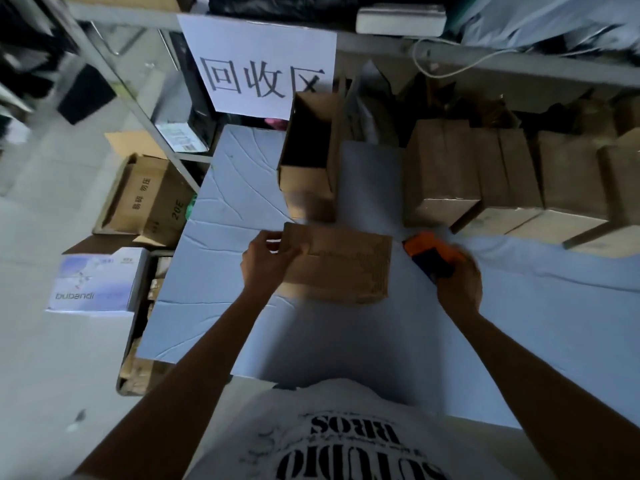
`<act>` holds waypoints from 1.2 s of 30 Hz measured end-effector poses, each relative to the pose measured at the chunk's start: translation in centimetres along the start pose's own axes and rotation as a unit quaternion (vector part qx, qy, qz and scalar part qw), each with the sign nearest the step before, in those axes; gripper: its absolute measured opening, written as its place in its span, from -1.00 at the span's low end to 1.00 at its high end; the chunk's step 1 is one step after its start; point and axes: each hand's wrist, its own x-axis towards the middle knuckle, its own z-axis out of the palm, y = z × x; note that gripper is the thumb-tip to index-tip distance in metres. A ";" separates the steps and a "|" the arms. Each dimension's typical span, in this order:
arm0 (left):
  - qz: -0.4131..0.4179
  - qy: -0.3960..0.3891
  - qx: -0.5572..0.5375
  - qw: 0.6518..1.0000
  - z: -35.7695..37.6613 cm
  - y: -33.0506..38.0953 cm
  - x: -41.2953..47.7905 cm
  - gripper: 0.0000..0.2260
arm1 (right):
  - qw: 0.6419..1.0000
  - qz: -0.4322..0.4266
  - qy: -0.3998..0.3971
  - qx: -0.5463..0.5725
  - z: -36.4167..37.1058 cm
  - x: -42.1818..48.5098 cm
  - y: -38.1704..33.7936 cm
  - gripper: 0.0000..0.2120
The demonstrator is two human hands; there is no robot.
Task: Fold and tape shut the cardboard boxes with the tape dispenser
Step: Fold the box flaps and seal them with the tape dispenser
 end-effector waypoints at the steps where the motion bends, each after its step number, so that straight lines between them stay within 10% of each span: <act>1: 0.000 -0.001 0.004 1.000 0.0 0.0 0.0 -0.55 | 1.000 0.015 -0.002 -0.015 -0.5 0.4 -0.2 -0.62; 11: 0.009 0.011 0.008 1.000 1.7 1.4 -1.2 -0.56 | 0.977 -0.093 -0.131 0.138 -7.0 0.9 -6.2 -0.71; 18: 0.017 -0.040 -0.004 0.999 4.2 3.6 -2.5 -0.52 | 0.938 -0.309 -0.137 -0.078 -8.7 -0.5 -11.7 -0.70; 31: 0.053 -0.006 -0.031 0.998 4.7 4.7 -2.4 -0.76 | 0.899 -0.357 -0.214 -0.137 -5.3 -1.2 -13.6 -0.46; 36: -0.031 -0.114 -0.183 0.976 2.8 6.8 -1.7 -0.73 | 0.897 -0.367 -0.213 -0.126 -5.4 -0.9 -13.1 -0.50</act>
